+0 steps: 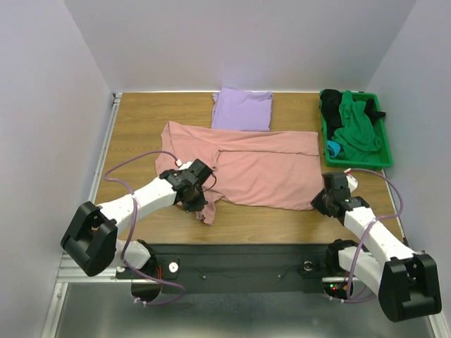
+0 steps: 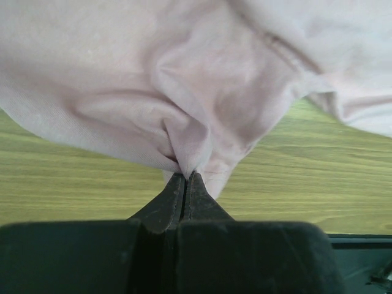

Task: Fold and stack the t-shirts
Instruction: Fold the tshirt

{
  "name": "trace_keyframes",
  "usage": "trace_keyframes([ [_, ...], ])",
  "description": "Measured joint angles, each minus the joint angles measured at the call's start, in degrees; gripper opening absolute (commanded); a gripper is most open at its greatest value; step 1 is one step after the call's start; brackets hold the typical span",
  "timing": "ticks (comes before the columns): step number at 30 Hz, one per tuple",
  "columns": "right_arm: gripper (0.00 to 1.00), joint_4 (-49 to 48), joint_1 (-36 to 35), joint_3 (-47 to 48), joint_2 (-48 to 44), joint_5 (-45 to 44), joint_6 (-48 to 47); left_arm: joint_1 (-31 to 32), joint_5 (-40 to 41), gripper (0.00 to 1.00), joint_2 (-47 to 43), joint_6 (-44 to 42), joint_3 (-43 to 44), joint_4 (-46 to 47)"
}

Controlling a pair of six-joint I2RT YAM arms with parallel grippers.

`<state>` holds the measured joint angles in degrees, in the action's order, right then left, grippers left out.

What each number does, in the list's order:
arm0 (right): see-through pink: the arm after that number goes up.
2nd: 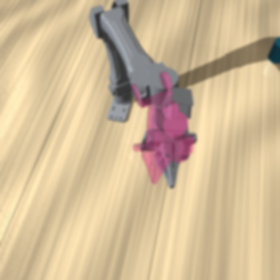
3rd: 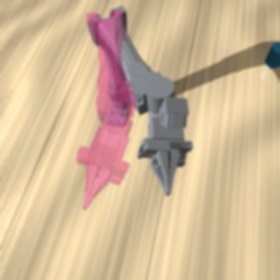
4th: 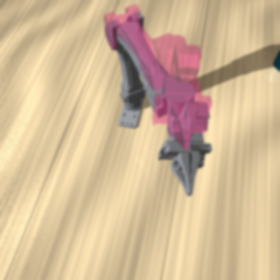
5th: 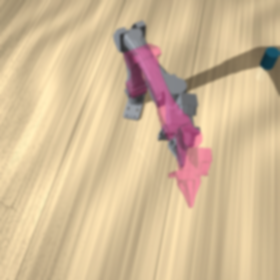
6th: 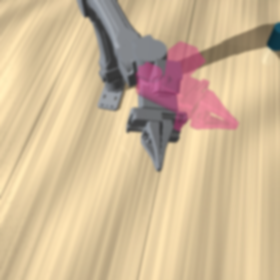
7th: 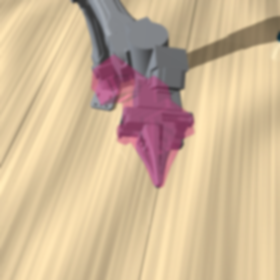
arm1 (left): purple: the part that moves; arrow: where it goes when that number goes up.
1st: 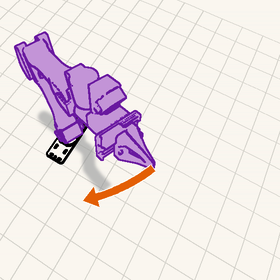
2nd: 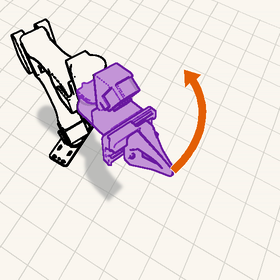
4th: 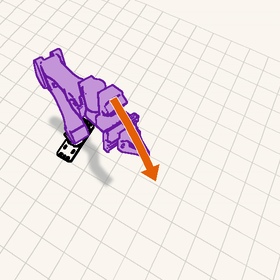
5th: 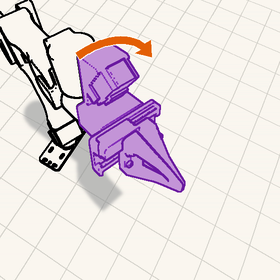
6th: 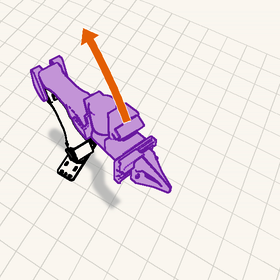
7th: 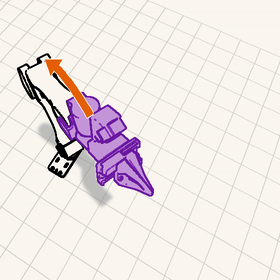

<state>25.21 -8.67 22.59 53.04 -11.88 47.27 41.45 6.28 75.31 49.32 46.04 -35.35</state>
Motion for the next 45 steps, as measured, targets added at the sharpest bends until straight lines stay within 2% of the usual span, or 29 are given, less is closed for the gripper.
trace_keyframes([
  [11, 0.00, -0.52, 0.00, 5.95, 2.75, 0.09, -3.69, -4.87, 0.55, 0.00, 0.44, -4.15, 6.16, 0.44],
  [19, 0.00, -1.31, 0.00, 11.87, 8.81, -0.42, -5.29, -12.87, -2.25, 0.00, 0.72, -8.55, 7.80, 3.43],
  [29, 0.01, -1.79, -0.02, 20.50, 17.09, -5.09, -7.43, -20.63, -6.01, 0.00, 5.20, -11.87, 12.83, 9.31],
  [45, 0.00, -2.47, -0.02, 31.01, 32.22, -10.32, -9.64, -24.17, -9.55, 0.00, 14.10, -13.46, 21.00, 13.62],
])
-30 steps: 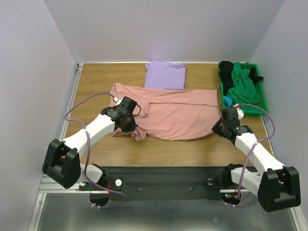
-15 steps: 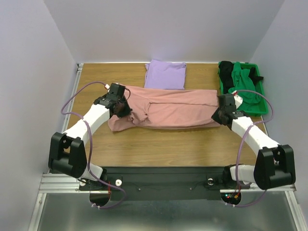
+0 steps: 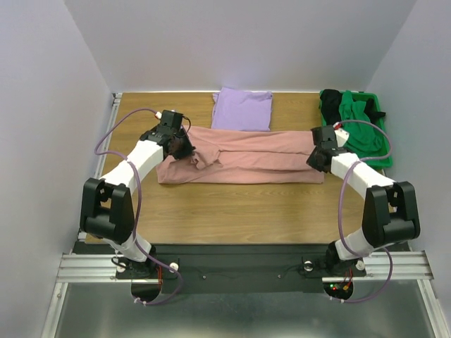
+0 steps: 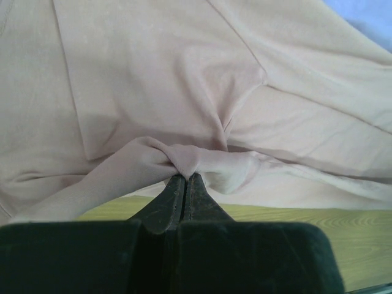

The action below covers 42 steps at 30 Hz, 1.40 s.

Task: Fold and stack the t-shirts
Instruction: Fold the tshirt

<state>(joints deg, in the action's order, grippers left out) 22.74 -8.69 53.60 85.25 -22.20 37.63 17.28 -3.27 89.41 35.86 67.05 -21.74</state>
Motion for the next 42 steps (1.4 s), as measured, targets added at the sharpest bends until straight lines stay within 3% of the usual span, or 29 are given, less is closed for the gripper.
trace_keyframes([
  [15, 0.01, -0.48, 0.00, 5.60, 5.97, -2.10, -2.45, -3.30, -1.64, 0.00, 2.99, -1.62, 4.37, 1.55],
  [16, 0.04, -0.50, 0.00, 6.36, 7.15, -2.23, -2.78, -3.52, -1.57, 0.01, 3.56, -1.79, 4.81, 1.70],
  [17, 0.08, -0.50, 0.00, 7.08, 8.20, -2.32, -2.99, -3.61, -1.46, 0.11, 4.48, -1.97, 5.57, 1.51],
  [18, 0.12, -0.61, 0.00, 7.74, 9.20, -2.32, -3.30, -3.67, -1.40, 0.44, 5.79, -2.25, 6.73, 1.38],
  [19, 0.16, -0.74, 0.00, 8.39, 10.36, -2.27, -3.52, -3.78, -1.33, 0.58, 7.15, -2.58, 7.80, 1.38],
  [20, 0.21, -0.74, 0.00, 8.87, 11.23, -2.25, -3.69, -3.91, -1.11, 0.97, 8.79, -3.02, 9.20, 1.11],
  [22, 0.33, -0.72, 0.00, 9.86, 12.57, -2.25, -4.00, -4.28, -0.76, 0.98, 12.00, -3.69, 12.22, 0.44],
  [24, 0.52, -0.66, 0.00, 10.69, 12.94, -1.75, -4.68, -4.70, 0.50, 0.98, 14.88, -3.74, 15.50, -0.35],
  [25, 0.52, -0.63, 0.00, 11.28, 12.90, -1.46, -4.83, -4.92, 0.85, 0.98, 15.67, -3.80, 16.35, -0.63],
  [28, 0.83, -0.90, 0.00, 12.35, 11.56, 1.16, -6.56, -5.46, 1.99, 0.98, 16.31, -3.91, 18.36, -1.53],
  [29, 1.00, -0.85, 0.00, 12.35, 10.40, 2.01, -6.69, -5.53, 2.10, 0.98, 16.02, -3.91, 18.38, -1.36],
  [37, 1.00, -3.91, -0.61, 5.75, -1.70, 14.78, -8.92, -5.11, -1.49, 0.98, 7.43, -3.45, 6.40, 2.99],
  [42, 1.00, -5.73, -1.18, -0.15, -1.16, 21.27, -8.96, -2.58, -3.96, 0.98, 6.23, -2.78, 0.85, 5.07],
])
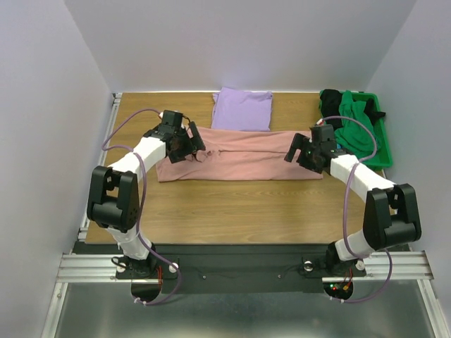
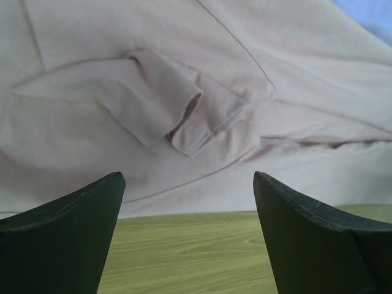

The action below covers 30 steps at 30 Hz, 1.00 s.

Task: Fold and stack the t-shirts
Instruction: Fold the tshirt

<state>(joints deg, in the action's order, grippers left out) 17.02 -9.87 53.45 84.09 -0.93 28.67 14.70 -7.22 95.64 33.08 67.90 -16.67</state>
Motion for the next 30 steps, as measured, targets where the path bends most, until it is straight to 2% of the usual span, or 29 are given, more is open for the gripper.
trace_keyframes([
  [4, 1.00, -0.15, -0.02, -1.55, 1.88, 0.98, 0.00, 1.09, -0.96, 0.98, 0.85, 0.22, -0.04, 1.79],
  [17, 1.00, -1.22, -0.02, -1.77, 2.54, 0.09, 0.02, 1.46, -4.90, 0.98, 12.63, 0.52, 4.79, 5.60],
  [21, 1.00, -1.22, -0.02, -1.77, 2.54, -0.72, 0.00, 1.33, -4.50, 0.98, 17.05, 1.16, 11.80, 5.79],
  [30, 1.00, -1.16, -0.02, -1.88, 1.99, -2.69, -0.42, -2.14, 2.95, 0.98, 27.41, 2.78, 32.26, 4.61],
])
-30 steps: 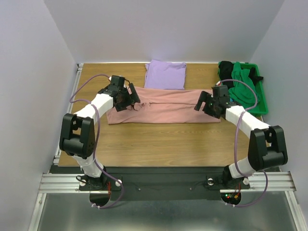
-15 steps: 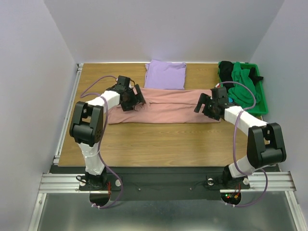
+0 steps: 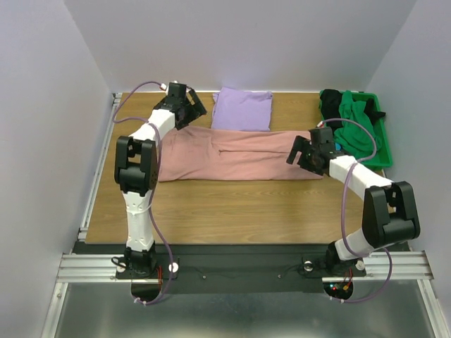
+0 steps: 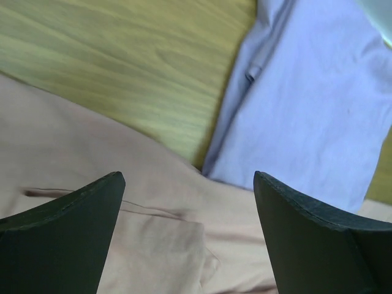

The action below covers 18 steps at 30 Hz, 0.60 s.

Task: Fold and stack the t-shirts
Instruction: Fold the tshirt

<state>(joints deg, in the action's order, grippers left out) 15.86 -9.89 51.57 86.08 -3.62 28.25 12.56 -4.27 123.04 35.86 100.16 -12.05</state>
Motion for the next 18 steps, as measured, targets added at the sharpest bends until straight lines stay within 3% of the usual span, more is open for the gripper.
trace_keyframes([
  [5, 1.00, -0.04, 0.00, -0.02, -1.81, -0.07, -0.44, -1.44, 3.96, 0.98, -0.85, 0.09, 1.05, -1.64],
  [9, 1.00, -0.07, 0.00, 0.04, -3.26, -0.33, -1.40, -1.22, 5.09, 0.98, -7.69, 0.15, -8.31, -0.76],
  [12, 1.00, 0.11, 0.00, 0.63, -2.43, -0.42, -2.19, -0.17, 5.18, 0.98, -17.44, 0.37, -20.26, 0.39],
  [15, 1.00, 0.37, 0.00, 5.49, 2.71, -0.50, -3.32, 1.03, 3.82, 0.98, -23.47, 0.48, -26.95, 2.38],
  [18, 1.00, -0.66, 0.00, 12.50, 10.49, -0.55, -4.50, 1.86, 1.99, 0.98, -24.04, 0.59, -29.62, 4.09],
])
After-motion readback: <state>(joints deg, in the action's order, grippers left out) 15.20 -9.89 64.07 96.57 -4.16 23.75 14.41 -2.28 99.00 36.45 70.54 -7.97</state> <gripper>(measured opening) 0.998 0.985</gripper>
